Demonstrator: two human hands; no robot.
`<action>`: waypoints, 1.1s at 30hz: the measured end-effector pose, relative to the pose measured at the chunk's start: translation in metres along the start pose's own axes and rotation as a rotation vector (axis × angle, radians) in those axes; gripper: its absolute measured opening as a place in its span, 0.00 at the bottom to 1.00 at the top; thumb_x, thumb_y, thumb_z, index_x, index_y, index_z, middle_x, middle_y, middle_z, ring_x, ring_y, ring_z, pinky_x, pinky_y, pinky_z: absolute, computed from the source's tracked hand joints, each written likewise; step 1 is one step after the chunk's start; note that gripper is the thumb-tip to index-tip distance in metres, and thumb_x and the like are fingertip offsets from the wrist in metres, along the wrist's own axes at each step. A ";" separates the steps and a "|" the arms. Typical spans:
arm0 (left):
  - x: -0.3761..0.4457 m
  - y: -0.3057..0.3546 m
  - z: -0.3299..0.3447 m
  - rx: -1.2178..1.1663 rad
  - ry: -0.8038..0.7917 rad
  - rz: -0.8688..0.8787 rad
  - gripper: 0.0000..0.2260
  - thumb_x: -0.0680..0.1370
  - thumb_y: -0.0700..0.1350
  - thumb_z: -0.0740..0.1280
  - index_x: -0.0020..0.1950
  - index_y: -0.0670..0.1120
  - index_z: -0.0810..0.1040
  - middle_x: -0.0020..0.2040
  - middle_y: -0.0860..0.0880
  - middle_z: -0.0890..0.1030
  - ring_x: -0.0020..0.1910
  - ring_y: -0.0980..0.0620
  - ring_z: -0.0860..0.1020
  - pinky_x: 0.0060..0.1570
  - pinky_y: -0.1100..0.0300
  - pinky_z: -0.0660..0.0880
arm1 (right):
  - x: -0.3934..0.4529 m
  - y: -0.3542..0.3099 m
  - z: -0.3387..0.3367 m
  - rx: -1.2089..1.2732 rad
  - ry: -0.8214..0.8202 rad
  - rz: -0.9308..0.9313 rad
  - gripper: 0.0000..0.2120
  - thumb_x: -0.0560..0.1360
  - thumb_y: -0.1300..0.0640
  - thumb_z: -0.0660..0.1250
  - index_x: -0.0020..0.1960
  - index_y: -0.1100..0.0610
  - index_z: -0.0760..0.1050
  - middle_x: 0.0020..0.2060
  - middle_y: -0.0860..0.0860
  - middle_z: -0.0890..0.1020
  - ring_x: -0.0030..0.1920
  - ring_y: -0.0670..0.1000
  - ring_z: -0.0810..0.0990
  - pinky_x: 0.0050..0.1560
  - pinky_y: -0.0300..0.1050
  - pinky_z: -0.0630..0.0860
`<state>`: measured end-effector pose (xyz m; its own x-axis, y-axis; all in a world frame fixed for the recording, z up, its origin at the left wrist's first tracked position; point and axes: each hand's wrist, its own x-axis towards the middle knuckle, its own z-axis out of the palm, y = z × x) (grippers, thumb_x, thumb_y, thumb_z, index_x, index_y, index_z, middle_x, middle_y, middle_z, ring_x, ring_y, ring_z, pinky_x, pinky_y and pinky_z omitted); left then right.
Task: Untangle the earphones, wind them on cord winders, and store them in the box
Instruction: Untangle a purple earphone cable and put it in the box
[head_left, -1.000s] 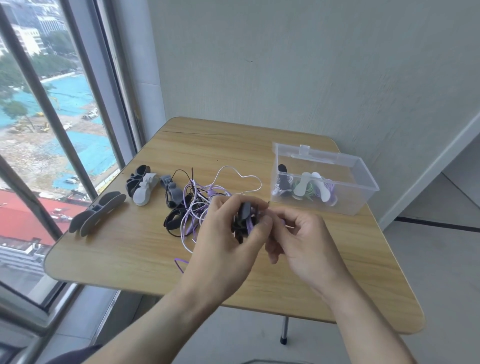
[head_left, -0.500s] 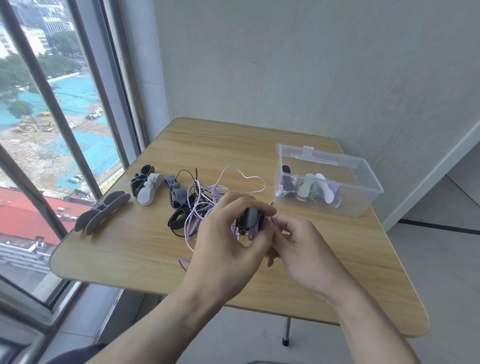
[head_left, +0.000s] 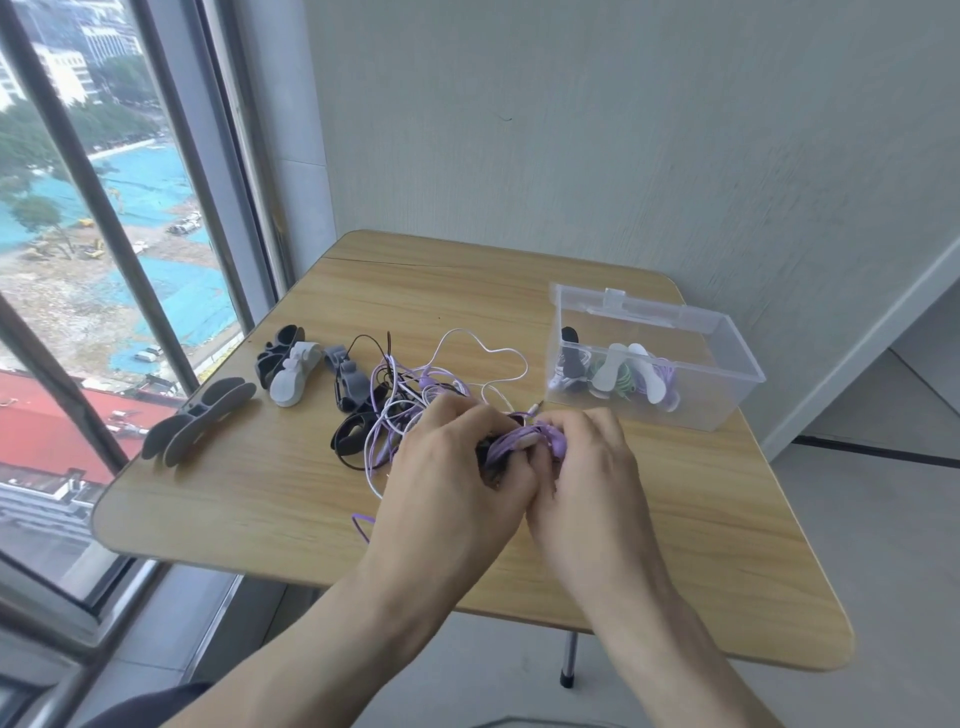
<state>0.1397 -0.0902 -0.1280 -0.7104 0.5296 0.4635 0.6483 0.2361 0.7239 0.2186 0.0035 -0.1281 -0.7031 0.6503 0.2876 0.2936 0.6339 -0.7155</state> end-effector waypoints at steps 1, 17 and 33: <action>0.000 0.000 -0.001 -0.022 -0.010 -0.027 0.01 0.72 0.45 0.70 0.42 0.51 0.81 0.44 0.56 0.78 0.38 0.58 0.77 0.39 0.70 0.71 | 0.000 -0.003 0.001 -0.039 0.005 -0.028 0.09 0.81 0.59 0.62 0.58 0.57 0.77 0.53 0.49 0.72 0.43 0.46 0.76 0.46 0.35 0.70; 0.008 -0.013 -0.011 -0.019 -0.268 0.026 0.03 0.71 0.45 0.68 0.40 0.46 0.76 0.40 0.53 0.73 0.38 0.57 0.72 0.38 0.70 0.65 | 0.012 0.004 -0.007 0.034 0.034 -0.209 0.08 0.76 0.62 0.69 0.49 0.52 0.85 0.41 0.47 0.83 0.41 0.47 0.82 0.43 0.47 0.79; 0.006 -0.005 -0.011 0.000 -0.228 0.195 0.08 0.71 0.44 0.64 0.35 0.50 0.67 0.33 0.57 0.67 0.34 0.59 0.68 0.35 0.71 0.62 | 0.010 -0.001 -0.020 0.060 0.011 -0.191 0.06 0.67 0.64 0.73 0.40 0.54 0.86 0.27 0.50 0.80 0.29 0.51 0.73 0.31 0.41 0.73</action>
<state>0.1290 -0.0971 -0.1233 -0.4930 0.7340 0.4671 0.7665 0.1125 0.6323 0.2237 0.0178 -0.1120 -0.7353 0.5254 0.4280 0.1164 0.7201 -0.6840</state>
